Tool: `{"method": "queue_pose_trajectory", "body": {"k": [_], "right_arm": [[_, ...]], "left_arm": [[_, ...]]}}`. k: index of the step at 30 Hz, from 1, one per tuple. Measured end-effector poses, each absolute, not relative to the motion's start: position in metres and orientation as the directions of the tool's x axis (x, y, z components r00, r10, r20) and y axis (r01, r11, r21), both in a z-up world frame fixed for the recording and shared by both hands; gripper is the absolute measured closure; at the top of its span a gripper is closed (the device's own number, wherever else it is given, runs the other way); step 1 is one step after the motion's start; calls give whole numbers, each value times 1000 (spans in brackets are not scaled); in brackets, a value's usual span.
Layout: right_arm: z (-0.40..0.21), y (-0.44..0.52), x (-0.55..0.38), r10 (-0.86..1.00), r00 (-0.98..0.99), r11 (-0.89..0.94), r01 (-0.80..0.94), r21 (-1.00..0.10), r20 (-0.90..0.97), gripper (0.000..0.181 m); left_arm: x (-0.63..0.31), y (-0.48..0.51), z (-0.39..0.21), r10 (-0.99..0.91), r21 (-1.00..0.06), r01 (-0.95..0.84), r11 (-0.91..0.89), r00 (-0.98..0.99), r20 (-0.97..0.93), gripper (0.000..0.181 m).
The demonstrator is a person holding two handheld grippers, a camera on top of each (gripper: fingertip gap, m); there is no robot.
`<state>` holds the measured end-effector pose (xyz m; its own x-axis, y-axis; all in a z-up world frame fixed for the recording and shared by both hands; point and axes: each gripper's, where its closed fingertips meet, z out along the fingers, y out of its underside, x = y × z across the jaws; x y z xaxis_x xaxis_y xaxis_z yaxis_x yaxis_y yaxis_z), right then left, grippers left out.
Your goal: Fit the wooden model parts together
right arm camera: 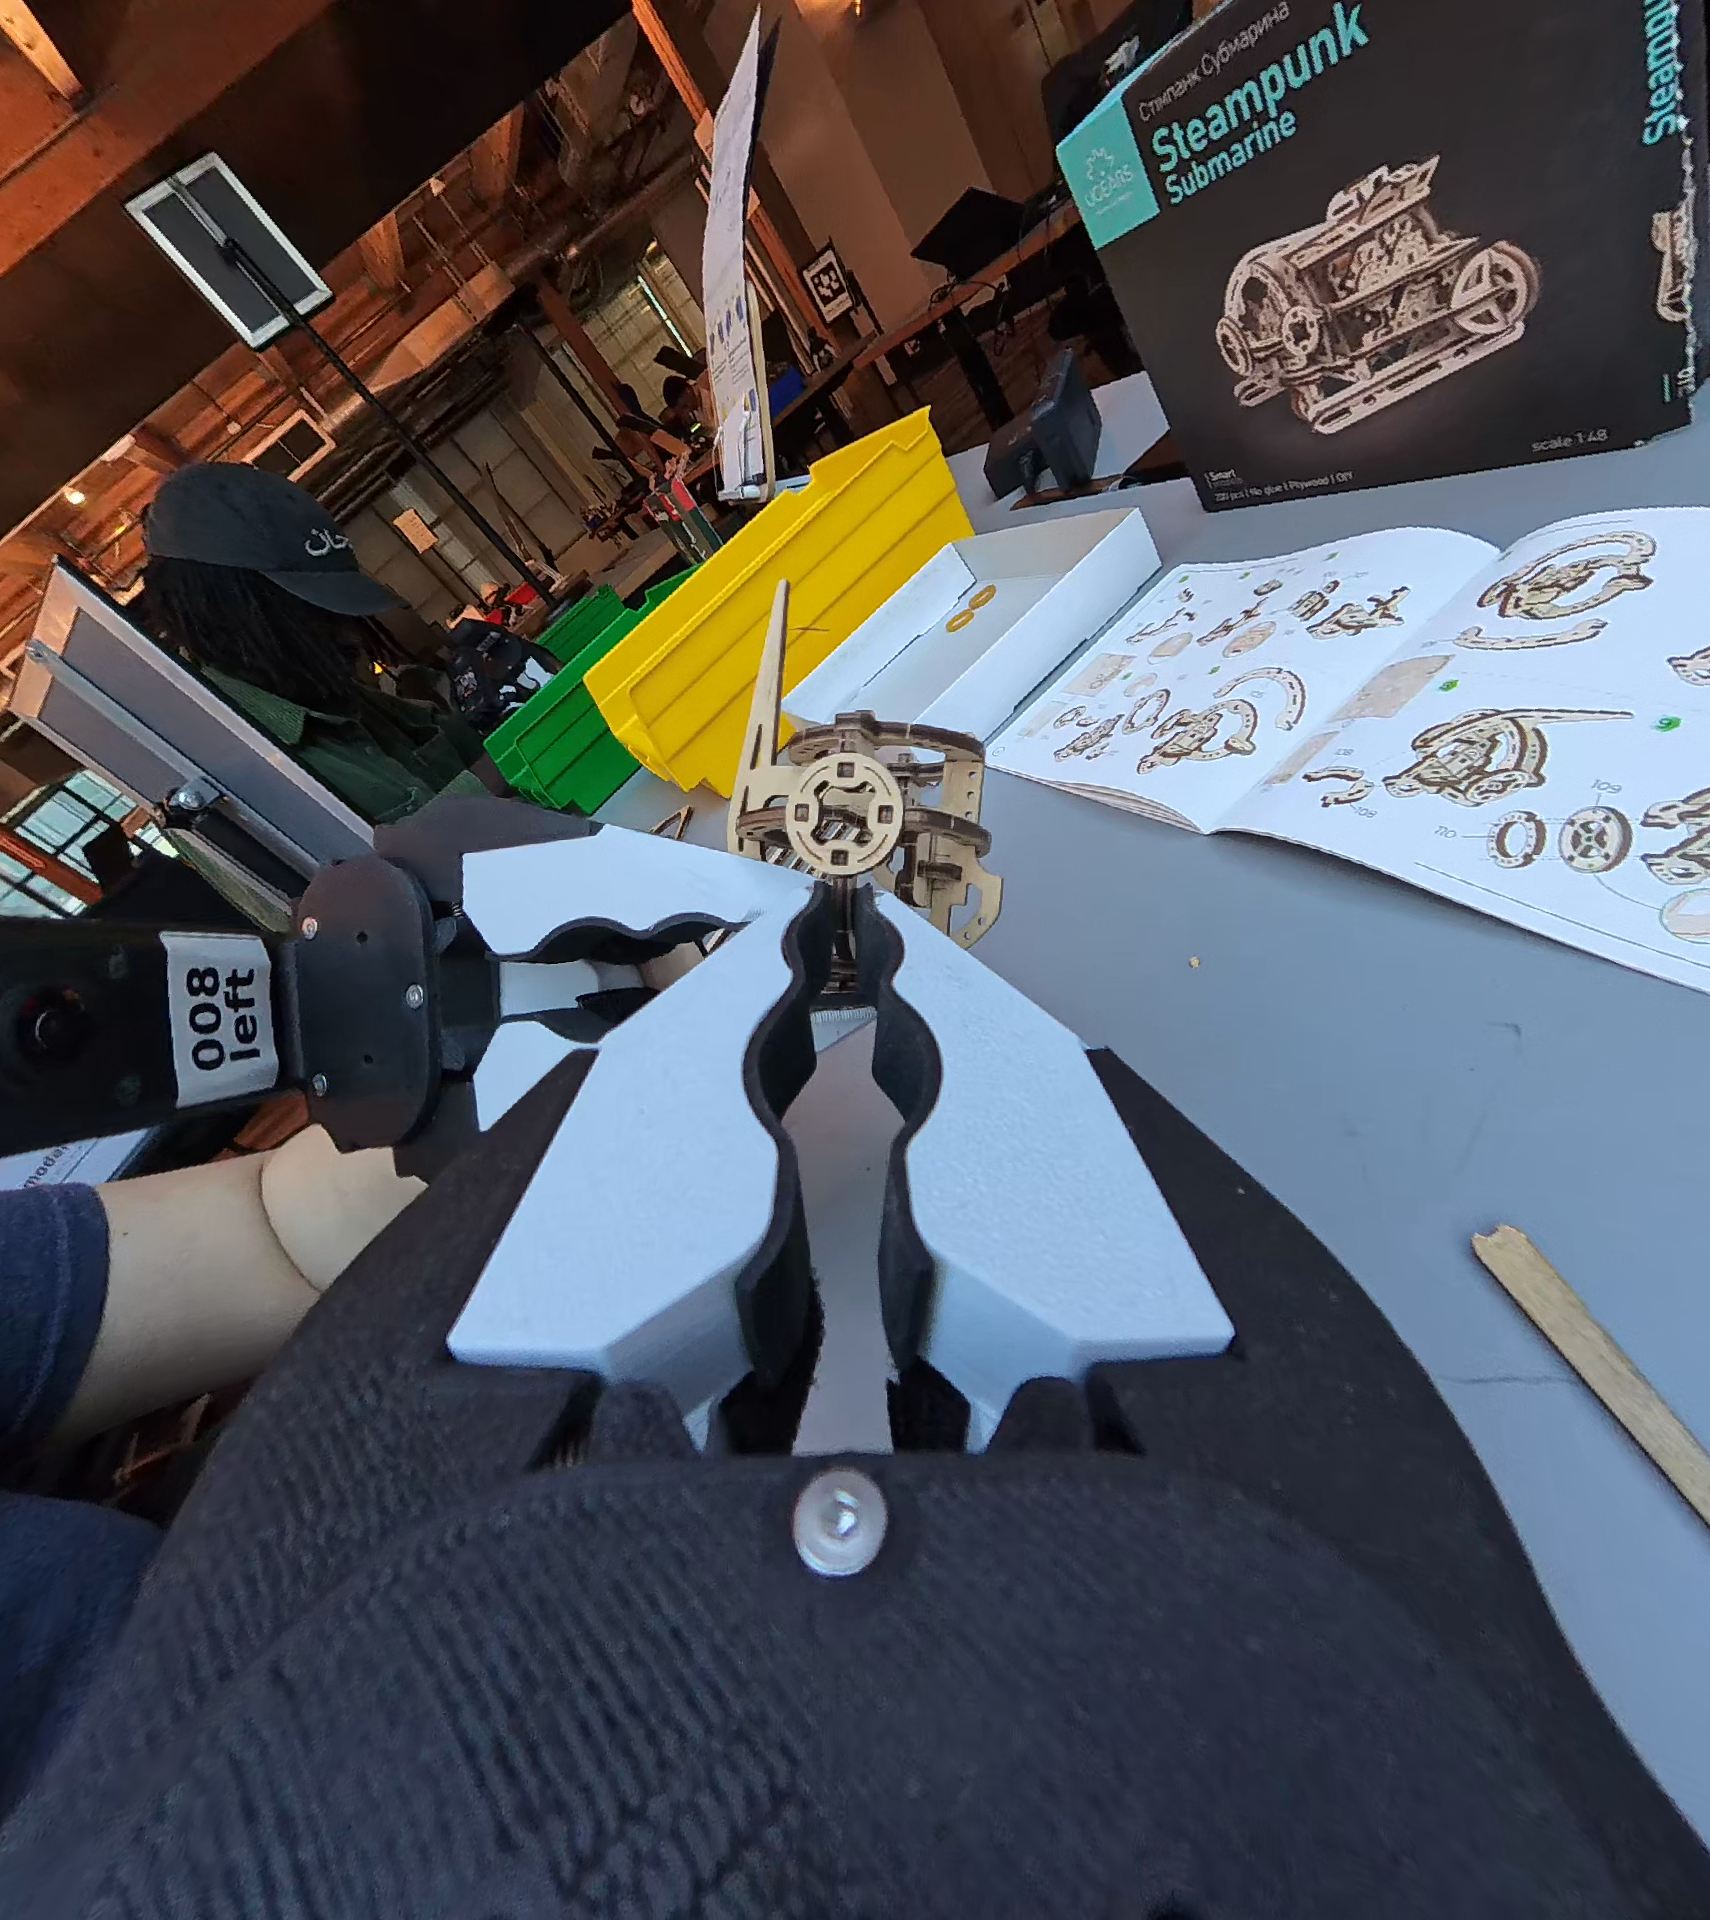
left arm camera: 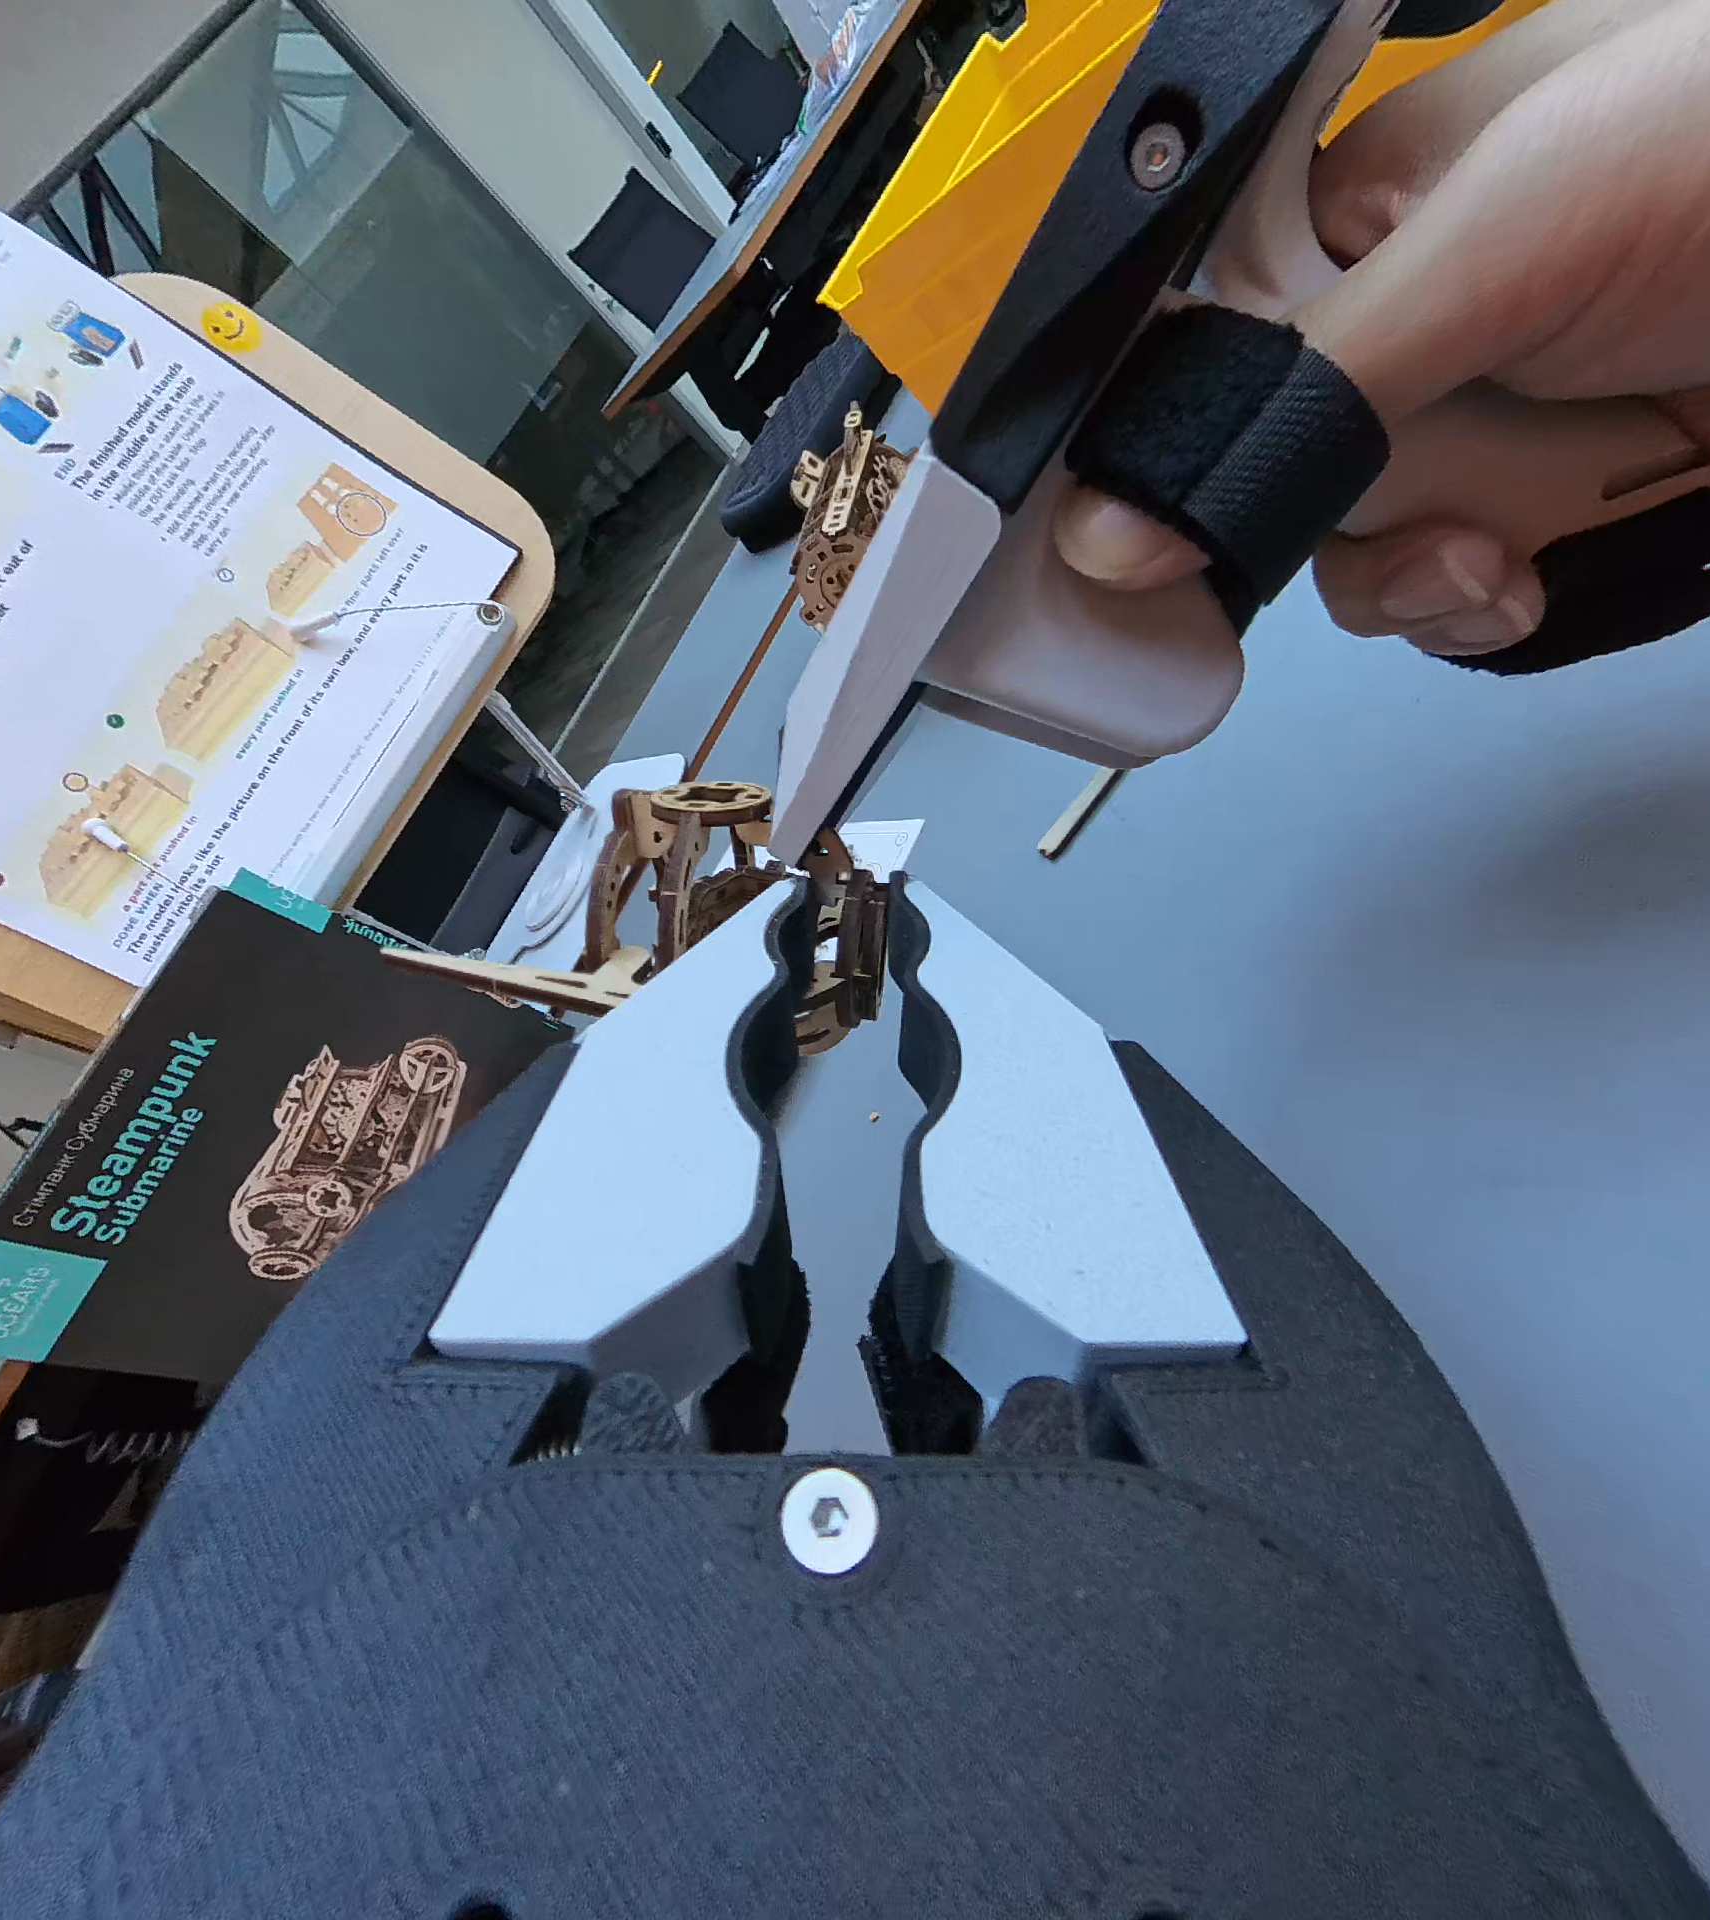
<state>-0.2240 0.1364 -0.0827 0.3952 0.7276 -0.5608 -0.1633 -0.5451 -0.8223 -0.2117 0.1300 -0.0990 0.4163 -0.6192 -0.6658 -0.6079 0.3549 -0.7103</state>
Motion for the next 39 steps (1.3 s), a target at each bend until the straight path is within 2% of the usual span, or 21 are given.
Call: {"method": "queue_pose_trajectory", "body": {"k": [9,13,16,25,29,34,39], "right_arm": [[-85,136,-222,727,391,-555,-150,-818,-565,180],[-86,138,-219,730,417,-538,-138,-832,-541,180],[-86,137,-219,733,414,-537,-133,-833,-539,180],[-75,134,-219,751,392,-511,-166,-844,-532,180],[-74,133,-218,762,411,-484,-154,-861,-501,180],[-75,133,-217,747,384,-522,-166,-837,-542,180],[-80,133,-219,738,384,-543,-151,-826,-555,180]], "left_arm": [[-209,127,-100,-640,-722,-593,357,407,-651,169],[-207,126,-104,-648,-722,-595,352,402,-647,163],[-208,127,-102,-638,-722,-593,356,411,-652,169],[-208,126,-92,-624,-740,-556,380,436,-648,170],[-208,125,-92,-602,-714,-579,394,425,-677,170],[-207,124,-92,-636,-734,-568,374,418,-648,171],[-209,125,-96,-608,-691,-609,390,394,-690,171]]}}
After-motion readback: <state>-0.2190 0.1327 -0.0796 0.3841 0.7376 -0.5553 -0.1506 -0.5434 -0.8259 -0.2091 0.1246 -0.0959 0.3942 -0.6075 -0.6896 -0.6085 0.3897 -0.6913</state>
